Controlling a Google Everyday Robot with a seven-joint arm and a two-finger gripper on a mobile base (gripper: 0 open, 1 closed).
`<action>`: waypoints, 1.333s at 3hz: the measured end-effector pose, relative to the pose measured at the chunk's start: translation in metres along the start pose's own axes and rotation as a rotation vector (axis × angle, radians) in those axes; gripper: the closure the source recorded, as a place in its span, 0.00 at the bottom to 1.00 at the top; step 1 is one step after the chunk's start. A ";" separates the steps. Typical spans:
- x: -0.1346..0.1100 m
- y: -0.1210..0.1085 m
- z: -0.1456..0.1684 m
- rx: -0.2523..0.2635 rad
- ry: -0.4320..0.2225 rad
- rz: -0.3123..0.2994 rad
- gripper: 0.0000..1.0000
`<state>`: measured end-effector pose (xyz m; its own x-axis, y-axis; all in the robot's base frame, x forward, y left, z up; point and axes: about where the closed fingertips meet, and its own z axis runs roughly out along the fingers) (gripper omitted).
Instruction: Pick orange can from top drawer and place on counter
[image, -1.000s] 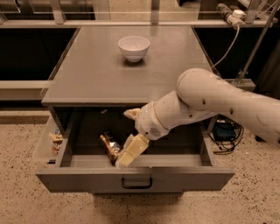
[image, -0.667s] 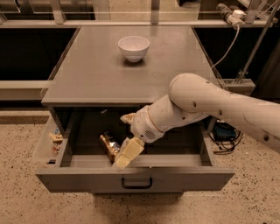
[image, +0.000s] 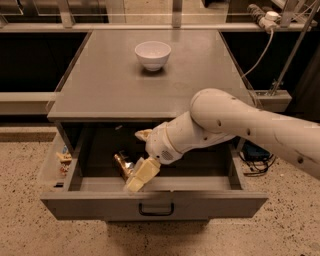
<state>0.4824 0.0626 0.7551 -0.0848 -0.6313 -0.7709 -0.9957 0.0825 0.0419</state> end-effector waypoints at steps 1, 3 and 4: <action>-0.013 -0.011 0.009 0.076 -0.024 -0.040 0.00; -0.021 -0.023 0.014 0.151 -0.037 -0.046 0.00; -0.019 -0.024 0.016 0.169 -0.041 -0.034 0.00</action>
Offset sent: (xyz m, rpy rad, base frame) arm 0.0367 0.0274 0.0062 0.0270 -0.1783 -0.1452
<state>0.5087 0.0847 0.7587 -0.0463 -0.6038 -0.7958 -0.9773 0.1921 -0.0889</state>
